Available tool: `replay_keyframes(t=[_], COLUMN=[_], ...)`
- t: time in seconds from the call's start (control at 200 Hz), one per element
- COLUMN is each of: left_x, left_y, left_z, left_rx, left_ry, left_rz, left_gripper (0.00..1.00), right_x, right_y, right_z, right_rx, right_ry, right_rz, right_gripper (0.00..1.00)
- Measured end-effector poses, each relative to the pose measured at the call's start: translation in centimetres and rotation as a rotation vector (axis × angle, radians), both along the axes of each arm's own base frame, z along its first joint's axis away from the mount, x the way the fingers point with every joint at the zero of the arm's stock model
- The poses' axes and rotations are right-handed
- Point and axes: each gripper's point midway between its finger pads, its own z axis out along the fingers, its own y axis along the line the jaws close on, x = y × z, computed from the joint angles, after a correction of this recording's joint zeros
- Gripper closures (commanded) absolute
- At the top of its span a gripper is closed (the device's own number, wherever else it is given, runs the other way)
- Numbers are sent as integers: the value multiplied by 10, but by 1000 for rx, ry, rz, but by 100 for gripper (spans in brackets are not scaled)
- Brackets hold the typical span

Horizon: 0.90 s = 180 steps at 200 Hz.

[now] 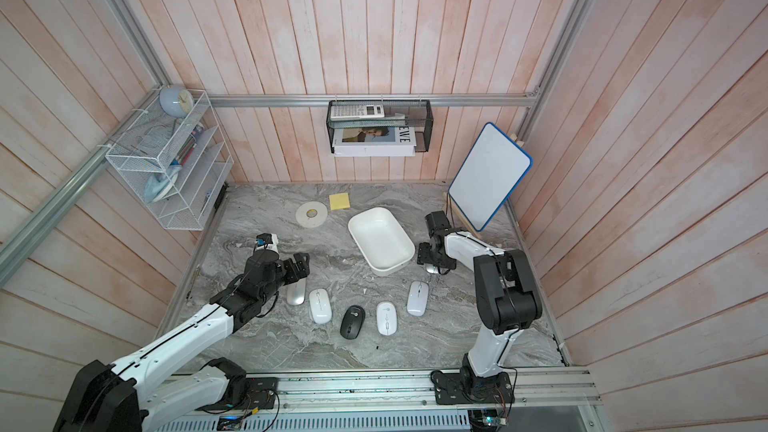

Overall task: Take out the mouse from the storage box
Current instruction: Place the mouse at the center of the board, then reset both arms

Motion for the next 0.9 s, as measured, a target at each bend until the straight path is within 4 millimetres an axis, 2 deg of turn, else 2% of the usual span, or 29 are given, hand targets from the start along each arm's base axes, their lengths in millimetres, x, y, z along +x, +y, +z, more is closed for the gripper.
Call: replay_keyframes(t=[0.145,0.285,0.39,0.605,0.695,0.76,0.835,0.9], left_x=[0,-1,-5,-14,-16,-18,-21,-23], left_y=[4,9,18,37,40,41,42,44], left_z=[8,20,33,69,65,55,41,31], left_rx=[-2,-4,-4,-41,-74,-93,-105,-101], left_ry=[-27,-60,-101,-229,-254,-253,-248,-244], left_rz=[17,39,70,153,168,177,184,186], left_gripper=[0,0,0,0,0,0,0,0], right_x=[0,-2,-4,-19,-33,-45,-59,-71], right_y=[1,1,0,5,7,6,4,1], right_z=[2,19,47,127,153,163,162,154], right_rx=[4,15,26,70,98,116,137,149], right_ry=[-3,-32,-86,-275,-356,-395,-425,-436], right_rz=[2,4,7,32,43,45,36,32], right_gripper=[19,18,17,16,15,15,14,12])
